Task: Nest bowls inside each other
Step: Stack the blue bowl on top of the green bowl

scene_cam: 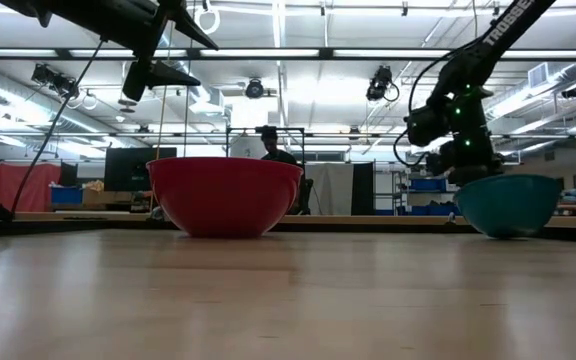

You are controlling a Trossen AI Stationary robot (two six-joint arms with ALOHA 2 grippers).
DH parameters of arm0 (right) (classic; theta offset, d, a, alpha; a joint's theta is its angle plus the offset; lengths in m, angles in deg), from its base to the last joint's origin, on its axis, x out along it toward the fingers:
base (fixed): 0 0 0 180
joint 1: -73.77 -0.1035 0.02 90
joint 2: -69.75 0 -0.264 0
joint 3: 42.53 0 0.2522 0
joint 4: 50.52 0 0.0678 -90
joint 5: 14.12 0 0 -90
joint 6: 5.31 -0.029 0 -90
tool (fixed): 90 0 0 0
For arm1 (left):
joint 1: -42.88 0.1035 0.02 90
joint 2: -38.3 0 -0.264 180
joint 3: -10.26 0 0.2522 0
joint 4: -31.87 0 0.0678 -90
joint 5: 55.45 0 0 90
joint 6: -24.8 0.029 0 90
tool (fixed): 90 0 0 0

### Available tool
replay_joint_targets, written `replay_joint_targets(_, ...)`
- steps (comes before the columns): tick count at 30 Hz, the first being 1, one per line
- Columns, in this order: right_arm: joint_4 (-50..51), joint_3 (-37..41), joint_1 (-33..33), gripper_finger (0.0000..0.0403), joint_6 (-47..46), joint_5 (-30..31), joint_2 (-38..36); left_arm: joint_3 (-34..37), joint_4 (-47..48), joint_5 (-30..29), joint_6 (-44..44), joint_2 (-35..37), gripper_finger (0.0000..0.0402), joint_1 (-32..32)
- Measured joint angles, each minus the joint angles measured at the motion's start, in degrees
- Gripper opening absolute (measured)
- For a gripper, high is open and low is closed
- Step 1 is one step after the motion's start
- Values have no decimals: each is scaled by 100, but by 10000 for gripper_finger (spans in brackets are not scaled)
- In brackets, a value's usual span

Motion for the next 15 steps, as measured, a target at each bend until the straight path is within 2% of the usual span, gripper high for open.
replay_joint_targets(8,129,-4,-428,206,-245,-351,-305,0,0,2,0,1,314,0)
replay_joint_targets(11,104,-4,-587,206,-364,-658,-418,0,-6,2,66,2,314,0)
replay_joint_targets(15,58,-2,-825,206,-223,-881,-508,0,-46,2,131,3,314,0)
